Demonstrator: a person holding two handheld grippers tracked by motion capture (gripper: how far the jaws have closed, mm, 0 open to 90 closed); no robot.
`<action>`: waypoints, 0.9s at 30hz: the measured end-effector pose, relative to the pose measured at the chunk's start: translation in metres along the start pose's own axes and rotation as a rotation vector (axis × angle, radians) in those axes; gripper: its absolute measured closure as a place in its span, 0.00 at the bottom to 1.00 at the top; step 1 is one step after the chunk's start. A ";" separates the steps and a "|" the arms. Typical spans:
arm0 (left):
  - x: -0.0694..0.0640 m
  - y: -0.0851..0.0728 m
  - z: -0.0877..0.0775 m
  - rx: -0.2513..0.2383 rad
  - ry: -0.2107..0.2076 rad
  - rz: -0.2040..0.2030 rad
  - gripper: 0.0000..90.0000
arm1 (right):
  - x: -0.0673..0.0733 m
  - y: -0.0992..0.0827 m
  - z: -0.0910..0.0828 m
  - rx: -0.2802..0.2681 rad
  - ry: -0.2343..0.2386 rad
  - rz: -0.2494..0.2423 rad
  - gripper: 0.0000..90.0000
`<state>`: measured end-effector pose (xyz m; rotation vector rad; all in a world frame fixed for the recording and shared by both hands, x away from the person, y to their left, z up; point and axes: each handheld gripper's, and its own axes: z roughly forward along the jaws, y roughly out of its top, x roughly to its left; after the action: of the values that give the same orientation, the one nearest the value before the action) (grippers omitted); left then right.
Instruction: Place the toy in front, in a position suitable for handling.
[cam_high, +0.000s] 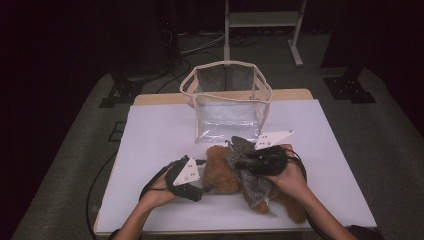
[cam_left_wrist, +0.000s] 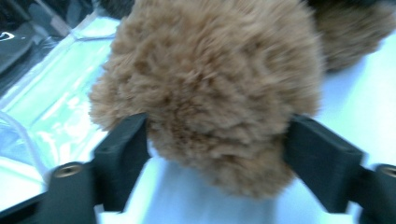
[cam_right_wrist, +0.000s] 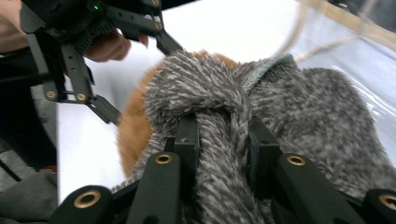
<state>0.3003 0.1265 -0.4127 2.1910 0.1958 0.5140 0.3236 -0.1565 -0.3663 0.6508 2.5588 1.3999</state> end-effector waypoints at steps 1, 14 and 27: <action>0.002 0.001 0.002 -0.015 -0.001 0.000 0.18 | -0.003 -0.003 -0.003 -0.004 -0.012 0.009 0.78; 0.014 0.010 0.018 -0.048 -0.067 0.029 0.27 | -0.031 -0.009 -0.005 -0.009 -0.072 0.072 0.78; 0.019 0.020 0.027 0.003 -0.049 0.019 0.47 | -0.006 0.008 -0.014 -0.027 -0.027 -0.010 0.78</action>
<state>0.3281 0.1006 -0.4064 2.2078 0.1496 0.4707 0.3268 -0.1668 -0.3526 0.6476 2.5142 1.4103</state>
